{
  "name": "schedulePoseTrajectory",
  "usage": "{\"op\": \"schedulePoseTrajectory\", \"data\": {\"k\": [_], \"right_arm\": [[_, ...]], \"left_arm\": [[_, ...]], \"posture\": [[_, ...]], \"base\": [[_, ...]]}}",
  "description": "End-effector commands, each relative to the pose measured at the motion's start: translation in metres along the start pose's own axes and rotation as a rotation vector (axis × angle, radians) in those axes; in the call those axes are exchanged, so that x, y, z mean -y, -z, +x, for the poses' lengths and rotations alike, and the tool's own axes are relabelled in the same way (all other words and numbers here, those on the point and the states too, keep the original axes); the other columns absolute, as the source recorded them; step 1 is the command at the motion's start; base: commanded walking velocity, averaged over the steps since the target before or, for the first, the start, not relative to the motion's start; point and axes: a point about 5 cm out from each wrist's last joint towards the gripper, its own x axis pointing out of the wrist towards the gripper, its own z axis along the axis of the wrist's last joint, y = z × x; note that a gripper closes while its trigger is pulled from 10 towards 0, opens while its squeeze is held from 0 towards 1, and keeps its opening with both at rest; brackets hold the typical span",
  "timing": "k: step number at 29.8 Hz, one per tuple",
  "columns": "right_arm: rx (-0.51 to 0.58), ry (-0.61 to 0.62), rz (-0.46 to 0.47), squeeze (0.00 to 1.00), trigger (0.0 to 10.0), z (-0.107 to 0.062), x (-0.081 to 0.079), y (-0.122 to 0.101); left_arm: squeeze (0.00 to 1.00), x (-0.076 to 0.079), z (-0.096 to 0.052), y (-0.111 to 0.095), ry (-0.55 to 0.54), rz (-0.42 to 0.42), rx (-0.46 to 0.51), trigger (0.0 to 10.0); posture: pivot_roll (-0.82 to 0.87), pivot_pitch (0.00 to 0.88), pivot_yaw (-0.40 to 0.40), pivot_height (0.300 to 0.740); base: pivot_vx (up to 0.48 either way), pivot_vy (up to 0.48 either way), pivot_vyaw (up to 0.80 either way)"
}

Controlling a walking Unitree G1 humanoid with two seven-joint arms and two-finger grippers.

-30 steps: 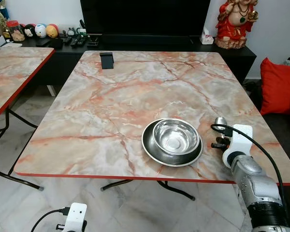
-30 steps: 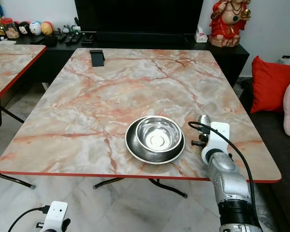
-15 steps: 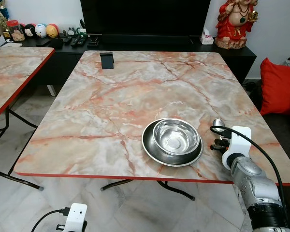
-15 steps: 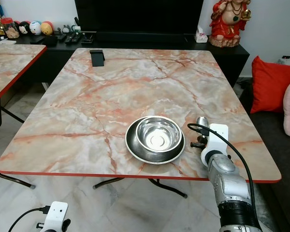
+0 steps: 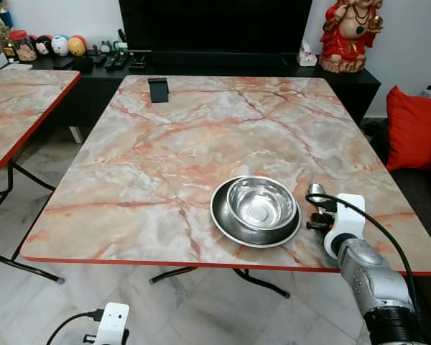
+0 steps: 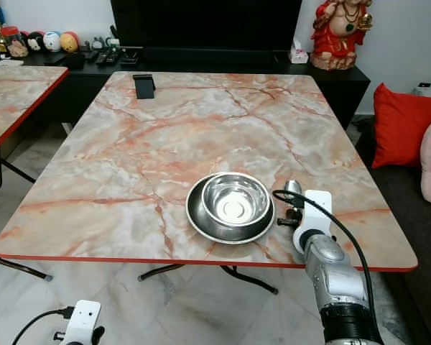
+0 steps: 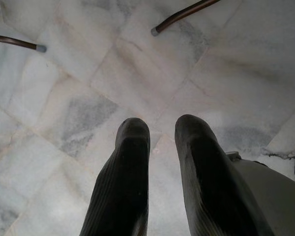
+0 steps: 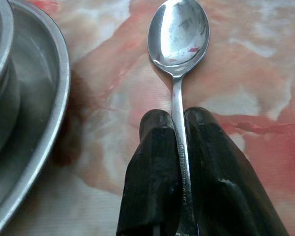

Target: Setting the table

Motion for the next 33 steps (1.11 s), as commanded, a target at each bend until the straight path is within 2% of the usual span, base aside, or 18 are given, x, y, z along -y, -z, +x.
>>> {"op": "schedulePoseTrajectory", "data": {"k": [1,7,13,33], "right_arm": [[-0.01,0.004,-0.034,0.0,10.0,-0.002,0.008,0.006],[-0.003,0.018,-0.057,0.0,10.0,-0.005,0.018,0.008],[0.01,-0.01,-0.053,0.0,10.0,-0.002,0.008,0.007],[0.087,-0.022,-0.007,0.0,10.0,0.004,0.002,0.0]], "left_arm": [[0.0,-0.001,-0.001,0.005,0.002,0.01,-0.025,10.0],[0.0,-0.002,-0.001,0.004,0.003,0.019,-0.026,10.0],[0.0,-0.002,0.0,0.004,0.007,0.029,-0.025,10.0],[0.0,-0.002,-0.001,0.007,0.005,0.035,-0.036,10.0]], "posture": [[0.0,0.0,-0.02,0.731],[0.0,0.0,-0.017,0.731],[0.0,0.0,-0.016,0.731],[0.01,0.0,-0.017,0.731]], "base": [[0.0,0.0,0.0],[0.0,0.0,0.0],[0.0,0.0,0.0],[0.0,0.0,0.0]]}}
